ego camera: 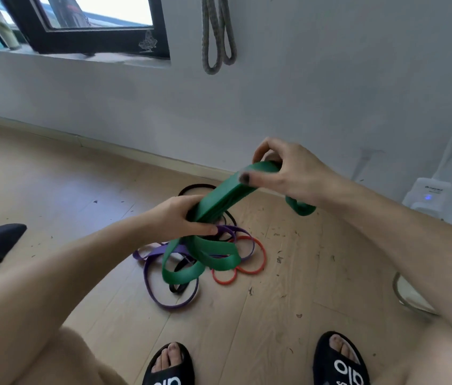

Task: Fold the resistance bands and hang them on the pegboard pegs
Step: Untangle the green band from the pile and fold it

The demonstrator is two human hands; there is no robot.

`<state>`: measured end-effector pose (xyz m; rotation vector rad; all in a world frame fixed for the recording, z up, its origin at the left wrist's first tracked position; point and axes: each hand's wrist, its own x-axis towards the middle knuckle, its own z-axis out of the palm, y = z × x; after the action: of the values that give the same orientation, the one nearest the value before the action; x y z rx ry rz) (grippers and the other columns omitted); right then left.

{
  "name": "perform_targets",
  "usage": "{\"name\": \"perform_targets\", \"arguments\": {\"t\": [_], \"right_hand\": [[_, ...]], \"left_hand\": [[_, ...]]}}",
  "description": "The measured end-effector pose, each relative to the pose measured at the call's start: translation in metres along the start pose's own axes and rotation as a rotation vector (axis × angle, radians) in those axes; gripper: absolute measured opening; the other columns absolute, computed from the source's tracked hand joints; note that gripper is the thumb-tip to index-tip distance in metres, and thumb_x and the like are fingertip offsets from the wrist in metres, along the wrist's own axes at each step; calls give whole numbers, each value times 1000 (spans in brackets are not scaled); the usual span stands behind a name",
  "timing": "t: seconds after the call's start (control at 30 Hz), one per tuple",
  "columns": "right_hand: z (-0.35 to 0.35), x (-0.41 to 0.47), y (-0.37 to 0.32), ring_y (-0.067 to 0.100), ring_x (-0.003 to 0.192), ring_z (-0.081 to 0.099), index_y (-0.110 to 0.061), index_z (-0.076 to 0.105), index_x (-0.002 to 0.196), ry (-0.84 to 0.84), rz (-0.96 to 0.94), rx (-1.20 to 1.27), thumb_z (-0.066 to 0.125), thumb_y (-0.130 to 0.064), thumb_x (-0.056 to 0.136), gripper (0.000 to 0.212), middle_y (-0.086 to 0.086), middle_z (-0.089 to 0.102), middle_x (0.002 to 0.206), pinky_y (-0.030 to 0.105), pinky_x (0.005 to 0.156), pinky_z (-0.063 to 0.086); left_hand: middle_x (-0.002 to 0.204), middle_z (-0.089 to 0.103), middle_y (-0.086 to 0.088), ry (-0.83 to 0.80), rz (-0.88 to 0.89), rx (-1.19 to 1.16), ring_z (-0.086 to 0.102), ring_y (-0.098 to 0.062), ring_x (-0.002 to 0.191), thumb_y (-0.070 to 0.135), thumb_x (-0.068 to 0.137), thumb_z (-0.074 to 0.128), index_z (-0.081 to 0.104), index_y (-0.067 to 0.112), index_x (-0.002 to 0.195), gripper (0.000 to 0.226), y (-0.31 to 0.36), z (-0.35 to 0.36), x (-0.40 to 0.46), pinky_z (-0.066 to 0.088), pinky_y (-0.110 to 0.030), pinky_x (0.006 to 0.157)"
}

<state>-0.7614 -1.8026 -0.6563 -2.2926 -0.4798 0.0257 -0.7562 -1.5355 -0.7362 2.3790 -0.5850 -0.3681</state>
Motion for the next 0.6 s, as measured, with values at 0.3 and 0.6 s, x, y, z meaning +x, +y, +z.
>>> {"name": "perform_targets", "arguments": {"t": [0.3, 0.6], "right_hand": [[90, 17, 26, 18, 77, 63, -42, 48, 106, -460, -121, -472, 60, -24, 94, 25, -6, 64, 87, 46, 70, 54], [215, 97, -27, 16, 76, 59, -27, 44, 106, -764, -130, -477, 67, -36, 90, 30, -4, 59, 91, 32, 62, 47]], "left_hand": [[73, 54, 13, -62, -140, 260, 50, -3, 67, 35, 80, 82, 50, 37, 81, 31, -63, -44, -72, 38, -18, 58], [69, 52, 7, -66, -504, -1, 51, -10, 60, 35, 85, 79, 51, 30, 81, 28, -203, -35, -200, 42, -31, 60]]}}
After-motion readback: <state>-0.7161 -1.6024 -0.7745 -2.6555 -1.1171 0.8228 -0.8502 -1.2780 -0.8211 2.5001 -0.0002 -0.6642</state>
